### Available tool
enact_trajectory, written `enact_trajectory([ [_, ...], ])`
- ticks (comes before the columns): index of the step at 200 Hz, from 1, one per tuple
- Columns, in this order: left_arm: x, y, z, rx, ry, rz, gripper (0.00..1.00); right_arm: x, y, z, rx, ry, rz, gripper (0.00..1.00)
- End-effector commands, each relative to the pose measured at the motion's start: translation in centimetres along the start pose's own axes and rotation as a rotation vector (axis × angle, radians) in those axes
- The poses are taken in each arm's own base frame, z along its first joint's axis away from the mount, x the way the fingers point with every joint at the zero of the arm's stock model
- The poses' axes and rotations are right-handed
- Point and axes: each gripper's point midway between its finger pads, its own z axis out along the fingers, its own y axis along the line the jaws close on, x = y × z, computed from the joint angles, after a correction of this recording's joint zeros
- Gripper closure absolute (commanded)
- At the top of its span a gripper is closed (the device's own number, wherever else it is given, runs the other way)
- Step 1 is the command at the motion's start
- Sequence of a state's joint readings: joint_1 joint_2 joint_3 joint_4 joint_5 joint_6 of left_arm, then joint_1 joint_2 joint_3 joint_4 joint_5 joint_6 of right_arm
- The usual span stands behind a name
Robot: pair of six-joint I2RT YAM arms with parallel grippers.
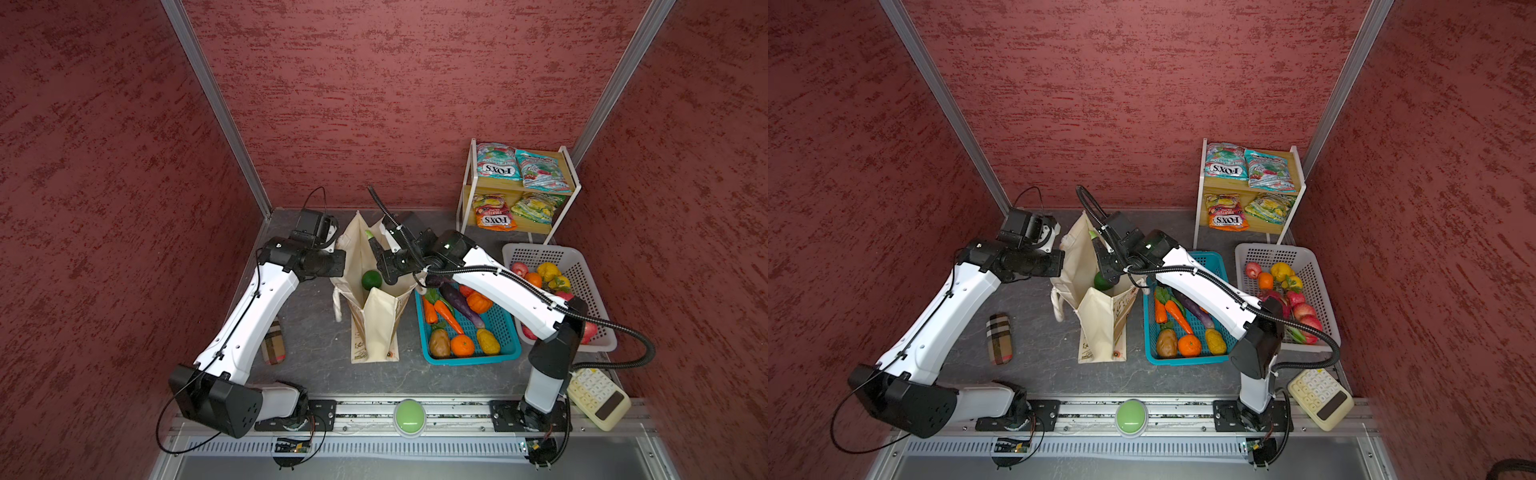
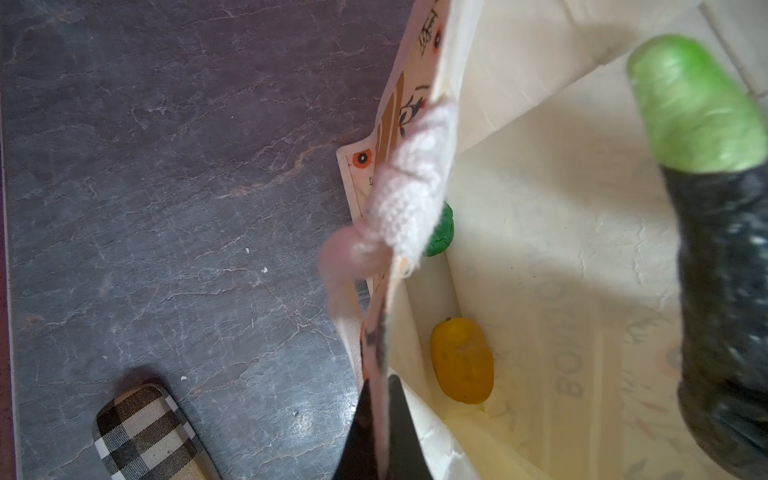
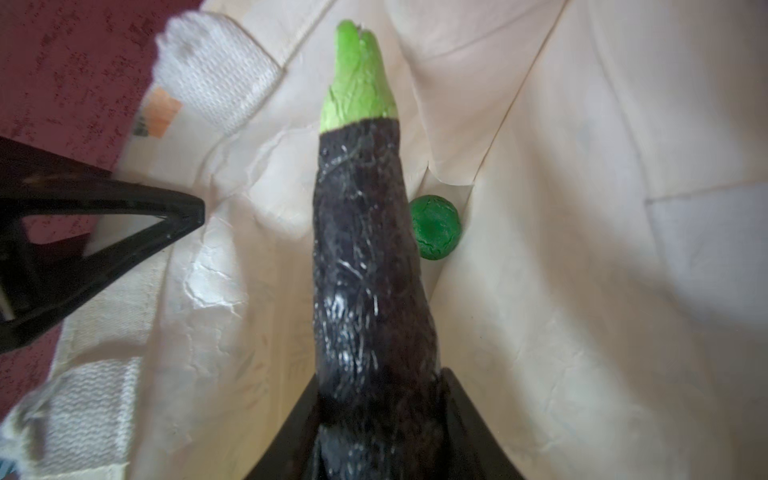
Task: Place the food into the grocery bag and tie it
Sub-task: 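Lower the eggplant into the bag and open the right gripper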
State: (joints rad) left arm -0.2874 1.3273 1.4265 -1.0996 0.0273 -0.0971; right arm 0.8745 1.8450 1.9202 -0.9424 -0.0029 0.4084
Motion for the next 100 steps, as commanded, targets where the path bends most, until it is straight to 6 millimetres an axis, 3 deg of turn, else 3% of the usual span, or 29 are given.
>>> enact_trajectory([
  [1,0.5,-0.6,0.0,0.031,0.009,0.018,1.0,0.7,-0.6,0.9,0.038,0.032,-0.023,0.59],
  [100,0.4,-0.8,-0.5,0.038,-0.003,0.025,1.0,2.2,0.1,5.0,0.047,0.122,-0.033,0.58],
])
